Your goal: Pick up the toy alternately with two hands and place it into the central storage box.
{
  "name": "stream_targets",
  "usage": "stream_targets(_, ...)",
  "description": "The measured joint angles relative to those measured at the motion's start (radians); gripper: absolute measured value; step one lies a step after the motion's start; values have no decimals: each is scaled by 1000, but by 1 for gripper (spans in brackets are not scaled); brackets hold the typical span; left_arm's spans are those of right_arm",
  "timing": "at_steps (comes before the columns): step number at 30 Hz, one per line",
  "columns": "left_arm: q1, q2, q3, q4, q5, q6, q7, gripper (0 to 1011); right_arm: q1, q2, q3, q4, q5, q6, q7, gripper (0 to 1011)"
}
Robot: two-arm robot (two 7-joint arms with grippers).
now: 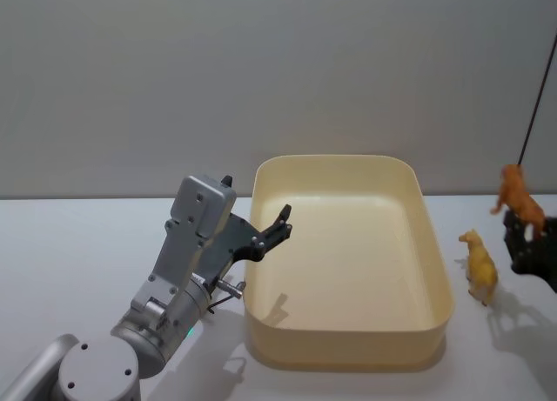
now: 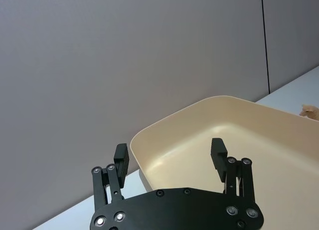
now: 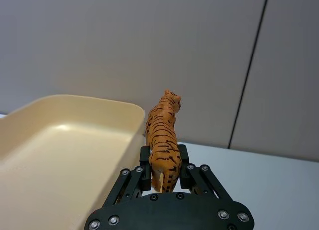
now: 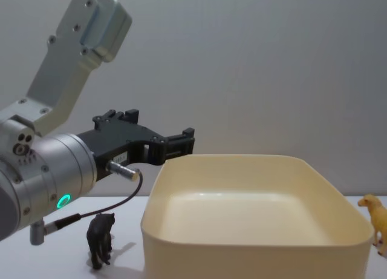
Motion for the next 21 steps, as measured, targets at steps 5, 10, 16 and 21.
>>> stream_targets(5,0,0,0,0,0,0,0,1002,28,-13,-10,-11,0,19,44,288)
stream_targets(10,0,0,0,0,0,0,0,1001,78,-42,-31,-4,-9,57,106,288)
stream_targets(16,0,0,0,0,0,0,0,1001,149,-89,-61,43,-36,118,170,288)
stream_targets(21,0,0,0,0,0,0,0,1001,206,-128,-87,101,-64,165,209,390)
